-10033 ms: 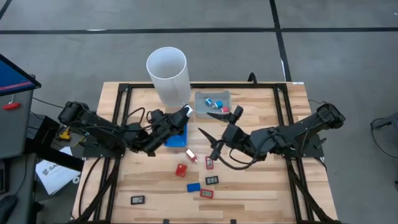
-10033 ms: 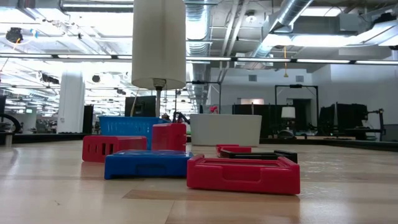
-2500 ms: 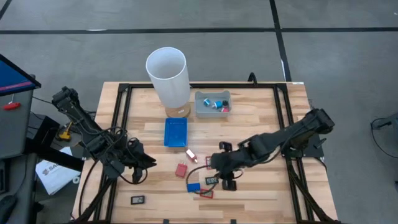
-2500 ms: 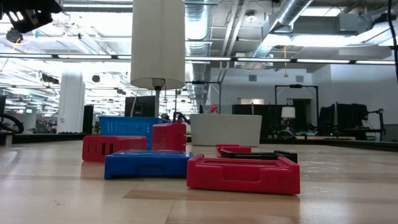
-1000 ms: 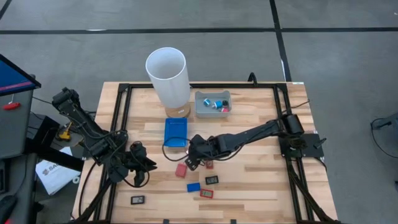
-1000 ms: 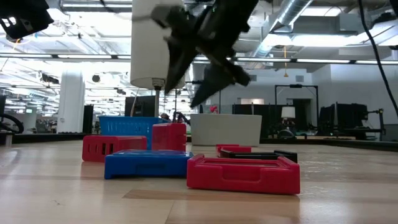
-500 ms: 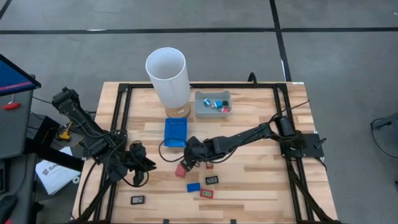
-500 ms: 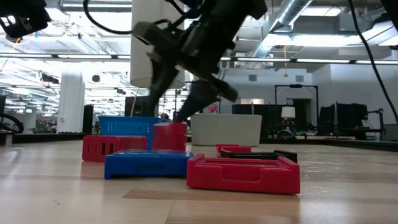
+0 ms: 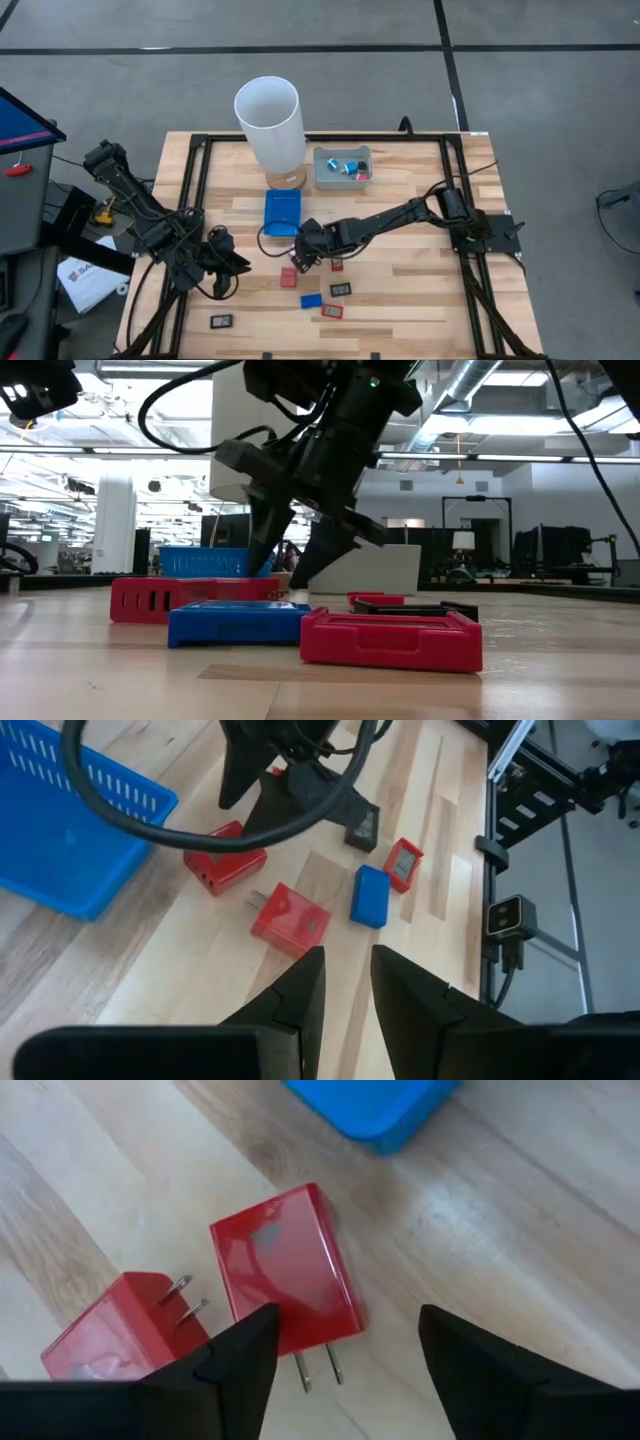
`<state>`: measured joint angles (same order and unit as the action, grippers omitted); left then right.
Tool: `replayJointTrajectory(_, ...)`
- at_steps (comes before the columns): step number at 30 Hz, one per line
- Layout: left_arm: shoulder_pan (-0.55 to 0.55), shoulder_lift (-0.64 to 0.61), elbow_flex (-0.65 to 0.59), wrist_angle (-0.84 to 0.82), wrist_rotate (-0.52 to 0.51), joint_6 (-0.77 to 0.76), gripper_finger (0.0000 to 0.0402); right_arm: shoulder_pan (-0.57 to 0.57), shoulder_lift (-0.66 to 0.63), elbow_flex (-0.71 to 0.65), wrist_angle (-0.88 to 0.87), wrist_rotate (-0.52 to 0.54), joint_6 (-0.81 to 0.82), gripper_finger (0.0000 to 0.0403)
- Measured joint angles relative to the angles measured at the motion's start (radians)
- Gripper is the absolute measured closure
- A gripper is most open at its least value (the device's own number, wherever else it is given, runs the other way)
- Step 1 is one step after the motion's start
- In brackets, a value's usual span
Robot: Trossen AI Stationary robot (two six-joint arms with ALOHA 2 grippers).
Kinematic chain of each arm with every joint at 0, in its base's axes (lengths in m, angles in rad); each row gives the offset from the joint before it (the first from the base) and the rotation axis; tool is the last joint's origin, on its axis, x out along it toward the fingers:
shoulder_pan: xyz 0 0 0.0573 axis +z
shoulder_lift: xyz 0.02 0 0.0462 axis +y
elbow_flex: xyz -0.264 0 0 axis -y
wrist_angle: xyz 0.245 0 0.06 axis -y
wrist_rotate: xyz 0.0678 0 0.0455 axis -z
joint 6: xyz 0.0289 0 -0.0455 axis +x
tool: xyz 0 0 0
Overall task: Pick & Place Office items
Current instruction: Put the top red charger adapter into the gray bin
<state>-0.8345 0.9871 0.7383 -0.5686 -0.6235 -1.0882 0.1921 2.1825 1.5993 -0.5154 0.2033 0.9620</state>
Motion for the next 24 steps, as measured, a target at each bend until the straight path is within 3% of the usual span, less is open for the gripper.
replayJointTrajectory(10, 0.0, 0.0, 0.0, 0.0, 0.0, 0.002, 0.0321, 0.024, -0.01, 0.036, -0.007, 0.011, -0.038, 0.0163)
replayJointTrajectory(17, 0.0, 0.0, 0.0, 0.0, 0.0, 0.002, 0.0321, -0.001, -0.001, 0.038, -0.133, 0.028, -0.038, 0.0163)
replayJointTrajectory(24, 0.0, 0.0, 0.0, 0.001, 0.0, 0.0, 0.0321, -0.018, -0.003, 0.038, -0.082, 0.038, -0.054, 0.0162)
